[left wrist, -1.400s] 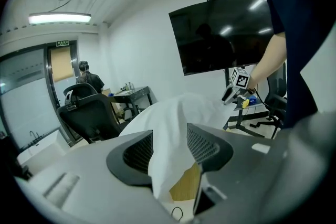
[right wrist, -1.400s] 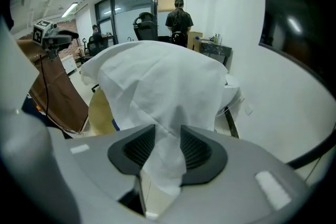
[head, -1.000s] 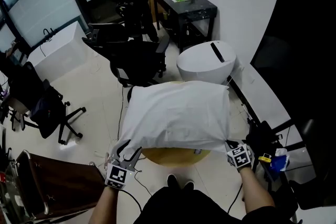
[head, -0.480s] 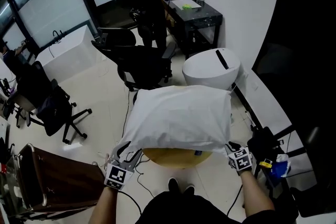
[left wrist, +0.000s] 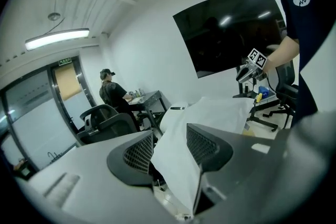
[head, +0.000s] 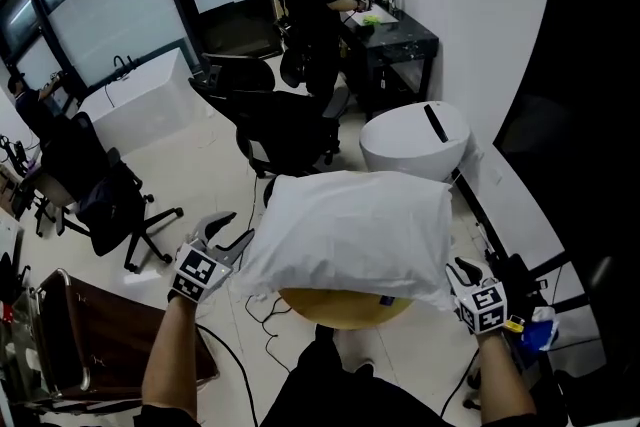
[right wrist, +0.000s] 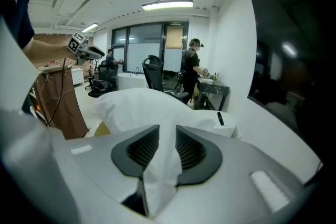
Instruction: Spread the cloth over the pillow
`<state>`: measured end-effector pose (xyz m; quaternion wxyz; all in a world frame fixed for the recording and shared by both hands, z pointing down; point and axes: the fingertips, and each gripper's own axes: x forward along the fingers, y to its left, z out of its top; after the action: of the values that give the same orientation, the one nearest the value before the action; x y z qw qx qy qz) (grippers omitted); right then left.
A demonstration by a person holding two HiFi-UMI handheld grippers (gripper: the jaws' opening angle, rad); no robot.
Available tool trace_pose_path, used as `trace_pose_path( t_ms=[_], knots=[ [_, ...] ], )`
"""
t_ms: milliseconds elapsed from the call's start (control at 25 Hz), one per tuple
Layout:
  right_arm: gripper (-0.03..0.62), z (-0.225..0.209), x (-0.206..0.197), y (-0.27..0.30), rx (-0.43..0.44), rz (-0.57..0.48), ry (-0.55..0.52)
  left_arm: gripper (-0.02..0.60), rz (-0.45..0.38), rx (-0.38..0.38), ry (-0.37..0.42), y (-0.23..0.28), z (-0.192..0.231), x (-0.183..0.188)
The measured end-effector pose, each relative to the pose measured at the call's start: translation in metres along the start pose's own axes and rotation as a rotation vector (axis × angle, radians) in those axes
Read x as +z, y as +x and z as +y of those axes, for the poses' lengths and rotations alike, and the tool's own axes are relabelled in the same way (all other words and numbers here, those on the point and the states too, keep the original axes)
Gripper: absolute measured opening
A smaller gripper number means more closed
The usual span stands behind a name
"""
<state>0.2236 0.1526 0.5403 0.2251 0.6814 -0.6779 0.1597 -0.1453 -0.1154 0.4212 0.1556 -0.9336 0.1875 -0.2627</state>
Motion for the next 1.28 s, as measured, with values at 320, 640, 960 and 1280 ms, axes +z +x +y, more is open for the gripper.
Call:
trace_pose_path(
  t_ms=[320,640,960,1280],
  knots=[
    [0.109,-0.004,0.104,0.020,-0.021,-0.182,0.063,0.168,-0.062,-0.196,0.104,0.104,0.063,0.041],
    [0.109,-0.002,0.170,0.061,-0.041,-0.241,0.095,0.161,-0.024,-0.522,0.184,0.232,0.052,0.034],
    [0.109,0.009,0.167,0.109,-0.032,-0.176,0.120,0.125,0.098,-0.873,0.118,0.338,0.006,-0.009],
    [0.109,0.021,0.150,0.137,-0.016,-0.117,0.156,0.121,0.220,-1.073,0.077,0.389,-0.036,-0.042]
  ],
)
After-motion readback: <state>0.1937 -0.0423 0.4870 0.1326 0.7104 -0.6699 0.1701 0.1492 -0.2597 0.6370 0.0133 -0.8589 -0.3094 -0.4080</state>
